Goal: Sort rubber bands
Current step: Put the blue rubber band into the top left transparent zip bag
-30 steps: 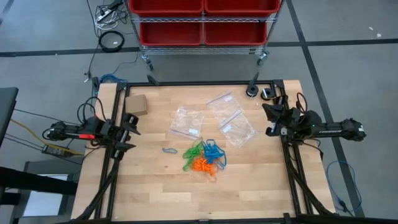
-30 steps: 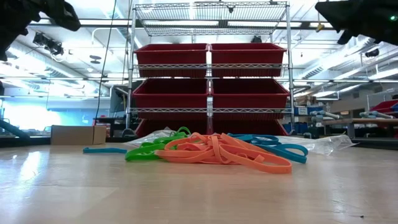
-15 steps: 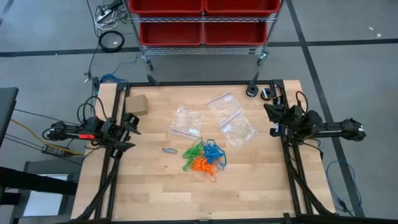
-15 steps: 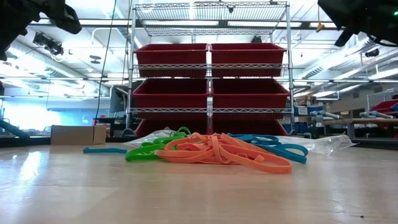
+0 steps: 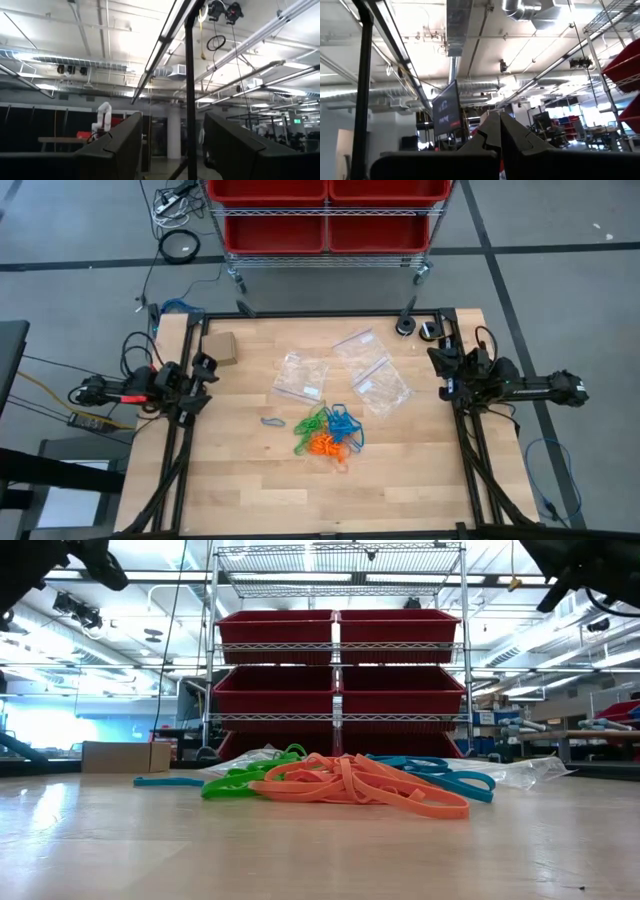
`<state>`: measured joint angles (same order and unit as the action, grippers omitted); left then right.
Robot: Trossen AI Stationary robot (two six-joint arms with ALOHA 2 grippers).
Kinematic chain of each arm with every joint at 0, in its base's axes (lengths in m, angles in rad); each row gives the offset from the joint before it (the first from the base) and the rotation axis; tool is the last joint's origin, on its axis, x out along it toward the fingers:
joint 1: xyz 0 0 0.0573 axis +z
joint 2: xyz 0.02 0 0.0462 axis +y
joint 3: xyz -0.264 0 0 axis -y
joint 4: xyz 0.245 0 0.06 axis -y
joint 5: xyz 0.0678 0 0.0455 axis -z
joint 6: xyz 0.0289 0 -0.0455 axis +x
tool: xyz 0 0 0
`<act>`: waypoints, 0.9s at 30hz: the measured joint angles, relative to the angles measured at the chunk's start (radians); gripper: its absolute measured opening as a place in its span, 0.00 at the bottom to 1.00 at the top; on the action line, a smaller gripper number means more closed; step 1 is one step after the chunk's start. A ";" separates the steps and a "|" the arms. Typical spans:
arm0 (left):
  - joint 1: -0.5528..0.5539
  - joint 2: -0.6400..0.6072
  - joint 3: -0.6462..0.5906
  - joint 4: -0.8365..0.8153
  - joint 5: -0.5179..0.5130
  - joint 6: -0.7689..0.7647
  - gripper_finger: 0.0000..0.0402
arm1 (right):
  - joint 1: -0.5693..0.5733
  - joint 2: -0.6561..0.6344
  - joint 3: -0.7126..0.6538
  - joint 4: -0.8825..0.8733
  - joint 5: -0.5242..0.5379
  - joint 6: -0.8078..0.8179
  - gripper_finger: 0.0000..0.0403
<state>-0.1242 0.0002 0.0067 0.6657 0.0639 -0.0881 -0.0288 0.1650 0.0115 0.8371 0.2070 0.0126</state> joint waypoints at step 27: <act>0.000 0.000 0.000 0.016 -0.025 -0.051 0.55 | 0.001 0.000 0.000 0.008 -0.008 0.190 0.00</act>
<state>-0.1242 0.0002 0.0071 0.6815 0.0387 -0.1394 -0.0280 0.1650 0.0116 0.8455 0.1986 0.2028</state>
